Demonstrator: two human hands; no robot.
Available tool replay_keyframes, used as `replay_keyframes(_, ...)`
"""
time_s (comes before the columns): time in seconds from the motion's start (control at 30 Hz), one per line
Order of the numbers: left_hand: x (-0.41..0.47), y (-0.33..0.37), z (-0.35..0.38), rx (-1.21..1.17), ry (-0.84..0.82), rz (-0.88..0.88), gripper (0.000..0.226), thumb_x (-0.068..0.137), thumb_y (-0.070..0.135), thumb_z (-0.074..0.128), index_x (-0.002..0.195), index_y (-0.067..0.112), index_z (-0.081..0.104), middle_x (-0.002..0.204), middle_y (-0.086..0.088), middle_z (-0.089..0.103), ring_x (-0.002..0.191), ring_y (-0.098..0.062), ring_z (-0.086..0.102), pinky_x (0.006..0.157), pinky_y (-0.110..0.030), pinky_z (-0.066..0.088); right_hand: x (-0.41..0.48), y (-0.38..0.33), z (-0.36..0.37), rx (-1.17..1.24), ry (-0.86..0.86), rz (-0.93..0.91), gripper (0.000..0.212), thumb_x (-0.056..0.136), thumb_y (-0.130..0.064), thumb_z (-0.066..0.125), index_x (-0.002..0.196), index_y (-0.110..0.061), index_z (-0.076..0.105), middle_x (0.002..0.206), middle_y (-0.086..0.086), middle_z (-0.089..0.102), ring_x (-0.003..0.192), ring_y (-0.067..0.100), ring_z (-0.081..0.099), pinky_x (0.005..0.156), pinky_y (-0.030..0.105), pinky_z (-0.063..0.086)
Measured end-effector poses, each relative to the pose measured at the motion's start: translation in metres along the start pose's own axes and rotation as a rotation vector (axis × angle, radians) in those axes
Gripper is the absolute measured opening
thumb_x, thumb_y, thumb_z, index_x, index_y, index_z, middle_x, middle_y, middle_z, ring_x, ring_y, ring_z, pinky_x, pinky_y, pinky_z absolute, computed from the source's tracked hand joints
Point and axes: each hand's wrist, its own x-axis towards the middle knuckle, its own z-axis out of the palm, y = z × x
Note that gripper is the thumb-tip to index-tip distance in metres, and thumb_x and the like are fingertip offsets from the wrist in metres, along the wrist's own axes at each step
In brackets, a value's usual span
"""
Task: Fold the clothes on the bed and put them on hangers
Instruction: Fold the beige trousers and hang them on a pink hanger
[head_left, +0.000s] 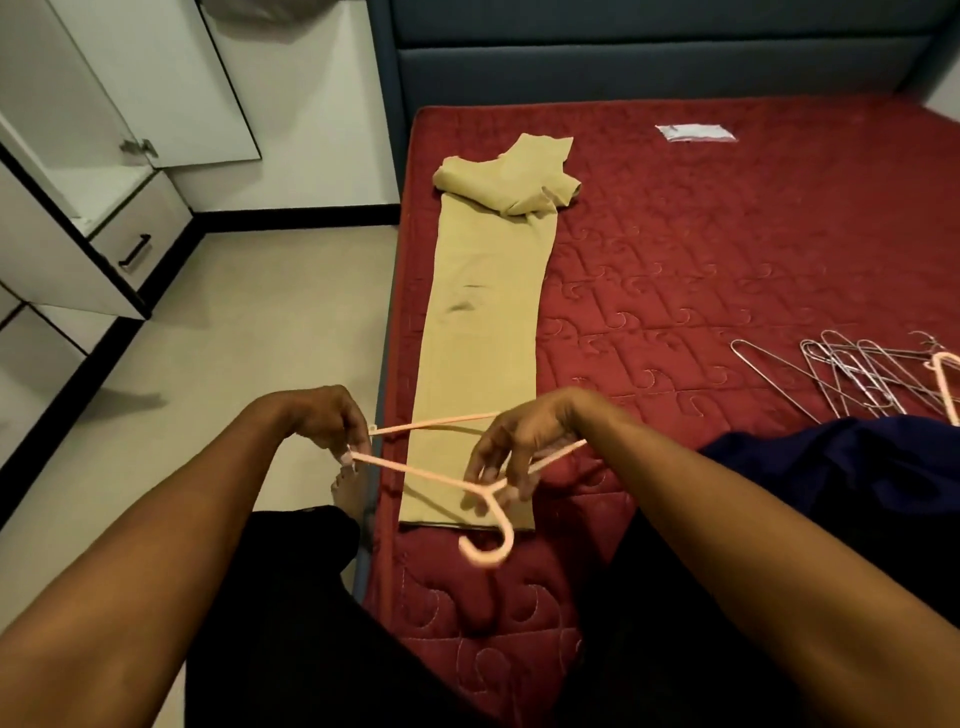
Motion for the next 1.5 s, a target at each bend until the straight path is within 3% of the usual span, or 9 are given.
replay_keyframes(0.17,-0.002,0.021,0.015,0.089,0.015,-0.075,0.021,0.081,0.005,0.082,0.096,0.019,0.083,0.08,0.01,0.076,0.072,-0.005,0.065,0.059,-0.018,0.047,0.018,0.003,0.015,0.023,0.278,0.141,0.037,0.087,0.003,0.063,0.124,0.009,0.065,0.106,0.018,0.074,0.096,0.03,0.07,0.079,0.034,0.058)
replay_keyframes(0.27,0.001,0.039,0.019,0.232,0.218,-0.058,0.014,0.086,0.031,0.08,0.094,0.019,0.081,0.089,0.003,0.075,0.083,-0.015,0.066,0.067,-0.024,0.047,0.017,-0.001,0.008,-0.182,0.639,0.309,0.025,0.096,-0.012,0.066,0.106,0.01,0.071,0.098,0.022,0.076,0.073,0.028,0.073,0.077,0.04,0.064)
replay_keyframes(0.4,-0.001,0.064,0.04,0.648,0.227,-0.214,0.033,0.079,0.047,0.082,0.101,0.029,0.065,0.095,0.007,0.062,0.097,-0.017,0.057,0.092,-0.043,0.04,0.005,-0.021,0.032,-0.587,0.593,0.545,0.026,0.089,-0.025,0.078,0.09,-0.001,0.07,0.095,0.012,0.077,0.063,0.021,0.069,0.066,0.032,0.06)
replay_keyframes(0.53,-0.006,0.075,0.057,0.894,0.272,-0.209,0.052,0.072,0.038,0.089,0.115,0.025,0.063,0.093,0.004,0.055,0.096,-0.019,0.056,0.099,-0.043,0.035,0.021,-0.021,0.06,-0.877,0.581,0.504,0.032,0.091,-0.02,0.075,0.116,-0.002,0.068,0.096,0.007,0.065,0.082,0.023,0.064,0.072,0.029,0.052)
replay_keyframes(0.63,-0.013,0.079,0.063,0.978,0.279,-0.169,0.05,0.074,0.035,0.088,0.116,0.023,0.065,0.093,0.002,0.055,0.106,-0.02,0.058,0.099,-0.039,0.036,0.023,-0.018,0.067,-1.058,0.603,0.434,0.031,0.079,-0.032,0.083,0.097,-0.014,0.066,0.079,-0.001,0.057,0.073,0.023,0.058,0.066,0.032,0.051)
replay_keyframes(0.87,-0.014,0.077,0.072,0.657,0.415,0.108,0.009,0.085,0.016,0.07,0.089,0.021,0.077,0.074,0.006,0.063,0.069,-0.013,0.061,0.057,-0.028,0.047,0.028,0.011,0.078,-1.327,0.825,0.078,0.035,0.083,-0.046,0.068,0.105,-0.018,0.066,0.1,0.006,0.07,0.085,0.03,0.068,0.062,0.033,0.04)
replay_keyframes(1.2,0.001,0.054,0.058,0.054,0.621,0.251,0.027,0.081,-0.002,0.055,0.089,0.019,0.071,0.081,-0.001,0.071,0.072,-0.015,0.066,0.061,-0.029,0.051,-0.033,-0.023,-0.027,-0.518,1.263,-0.123,0.015,0.088,-0.022,0.067,0.078,-0.016,0.076,0.076,0.001,0.072,0.069,0.013,0.062,0.063,0.028,0.044)
replay_keyframes(1.33,0.009,0.039,0.05,0.176,0.615,0.242,0.023,0.076,0.011,0.068,0.097,0.019,0.073,0.087,0.0,0.073,0.081,-0.02,0.069,0.07,-0.031,0.055,-0.028,-0.018,-0.061,-0.121,1.361,-0.134,0.023,0.089,-0.02,0.069,0.068,-0.012,0.071,0.054,-0.001,0.058,0.04,0.006,0.051,0.045,0.021,0.041)
replay_keyframes(1.5,0.028,0.05,0.028,-0.079,0.84,0.215,0.026,0.073,0.043,0.067,0.091,0.025,0.063,0.082,0.005,0.068,0.076,-0.016,0.065,0.067,-0.032,0.053,-0.025,-0.027,-0.082,0.369,1.35,-0.506,0.012,0.092,-0.001,0.067,0.086,-0.012,0.07,0.068,0.001,0.061,0.051,0.007,0.052,0.048,0.019,0.038)
